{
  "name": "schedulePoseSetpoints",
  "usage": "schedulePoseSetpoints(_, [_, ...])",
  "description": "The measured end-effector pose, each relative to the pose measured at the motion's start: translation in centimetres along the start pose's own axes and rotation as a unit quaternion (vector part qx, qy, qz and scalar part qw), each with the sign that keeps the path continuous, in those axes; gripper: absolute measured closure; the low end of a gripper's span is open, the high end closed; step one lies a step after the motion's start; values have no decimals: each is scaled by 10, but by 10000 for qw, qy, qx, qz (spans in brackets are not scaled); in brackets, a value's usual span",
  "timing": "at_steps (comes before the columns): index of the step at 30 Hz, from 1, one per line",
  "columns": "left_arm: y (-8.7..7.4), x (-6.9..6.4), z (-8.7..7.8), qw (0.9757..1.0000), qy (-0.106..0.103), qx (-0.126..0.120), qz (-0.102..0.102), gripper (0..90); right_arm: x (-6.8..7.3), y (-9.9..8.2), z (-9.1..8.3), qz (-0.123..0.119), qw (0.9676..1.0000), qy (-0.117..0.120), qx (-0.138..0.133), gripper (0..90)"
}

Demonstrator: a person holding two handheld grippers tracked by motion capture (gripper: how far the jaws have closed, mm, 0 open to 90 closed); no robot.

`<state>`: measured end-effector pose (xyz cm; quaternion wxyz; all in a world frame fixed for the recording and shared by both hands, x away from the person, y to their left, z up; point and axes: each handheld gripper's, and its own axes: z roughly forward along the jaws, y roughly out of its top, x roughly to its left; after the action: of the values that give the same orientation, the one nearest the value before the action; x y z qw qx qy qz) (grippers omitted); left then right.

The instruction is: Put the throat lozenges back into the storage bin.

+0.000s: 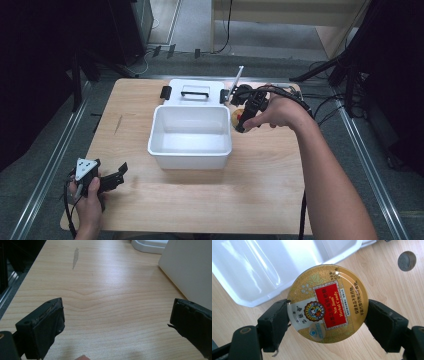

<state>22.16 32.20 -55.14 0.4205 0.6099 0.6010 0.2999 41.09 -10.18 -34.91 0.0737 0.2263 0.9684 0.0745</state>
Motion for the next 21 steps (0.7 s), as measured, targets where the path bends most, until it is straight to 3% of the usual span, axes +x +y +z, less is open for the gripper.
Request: schedulePoseSetpoints(21, [0, 0, 0, 10000, -19, 13, -7, 0, 15, 30, 4, -439, 9990, 14, -75, 221])
